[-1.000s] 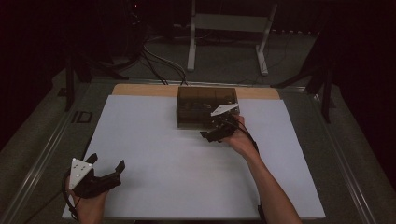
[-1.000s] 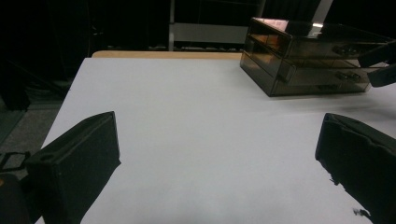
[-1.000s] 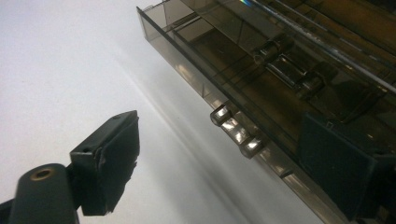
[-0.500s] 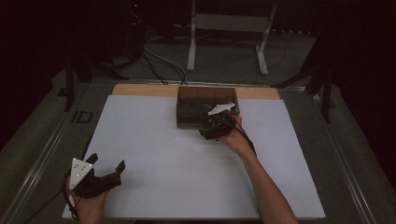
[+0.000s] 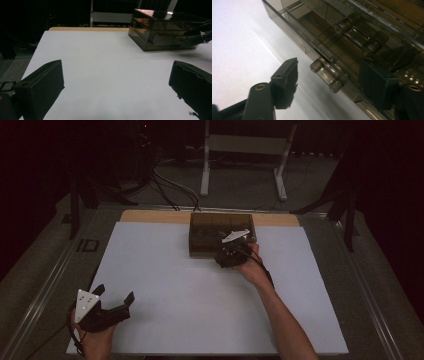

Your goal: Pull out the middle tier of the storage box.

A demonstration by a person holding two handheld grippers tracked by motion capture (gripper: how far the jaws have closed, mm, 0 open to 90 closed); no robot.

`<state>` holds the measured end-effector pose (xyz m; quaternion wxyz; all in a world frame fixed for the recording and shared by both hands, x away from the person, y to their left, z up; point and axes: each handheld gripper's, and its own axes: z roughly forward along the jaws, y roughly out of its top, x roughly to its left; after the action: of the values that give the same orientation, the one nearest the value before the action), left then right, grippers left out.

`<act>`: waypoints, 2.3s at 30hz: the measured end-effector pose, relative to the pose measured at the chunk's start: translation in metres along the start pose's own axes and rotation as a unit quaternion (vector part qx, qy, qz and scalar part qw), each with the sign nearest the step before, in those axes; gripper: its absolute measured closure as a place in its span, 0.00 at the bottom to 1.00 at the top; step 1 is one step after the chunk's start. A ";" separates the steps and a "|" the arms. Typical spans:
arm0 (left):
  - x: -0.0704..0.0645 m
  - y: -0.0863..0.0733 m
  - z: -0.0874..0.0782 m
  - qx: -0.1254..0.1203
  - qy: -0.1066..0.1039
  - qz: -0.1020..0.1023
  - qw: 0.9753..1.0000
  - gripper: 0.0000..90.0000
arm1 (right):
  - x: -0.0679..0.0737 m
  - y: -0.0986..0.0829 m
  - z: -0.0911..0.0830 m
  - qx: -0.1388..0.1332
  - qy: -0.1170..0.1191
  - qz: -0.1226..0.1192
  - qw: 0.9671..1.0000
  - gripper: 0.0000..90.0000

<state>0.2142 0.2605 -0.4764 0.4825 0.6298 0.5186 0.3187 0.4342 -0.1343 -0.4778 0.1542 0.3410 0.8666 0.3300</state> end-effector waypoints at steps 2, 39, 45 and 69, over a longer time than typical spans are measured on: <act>0.000 0.000 0.000 0.000 0.000 0.000 1.000 0.01 | 0.000 0.000 0.000 0.001 -0.006 -0.003 1.000 0.41; 0.000 0.000 0.000 0.000 0.000 0.000 1.000 0.01 | 0.003 0.000 0.005 0.009 -0.009 -0.018 1.000 0.53; 0.001 0.000 -0.001 0.000 0.000 0.000 1.000 0.01 | 0.006 -0.001 0.002 0.014 -0.005 -0.017 1.000 0.54; 0.001 0.000 0.000 0.000 0.000 -0.001 1.000 0.01 | 0.016 -0.008 -0.005 0.017 0.002 -0.019 1.000 0.56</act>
<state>0.2141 0.2614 -0.4763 0.4834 0.6291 0.5190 0.3181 0.4157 -0.1298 -0.4799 0.1527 0.3267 0.8787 0.3128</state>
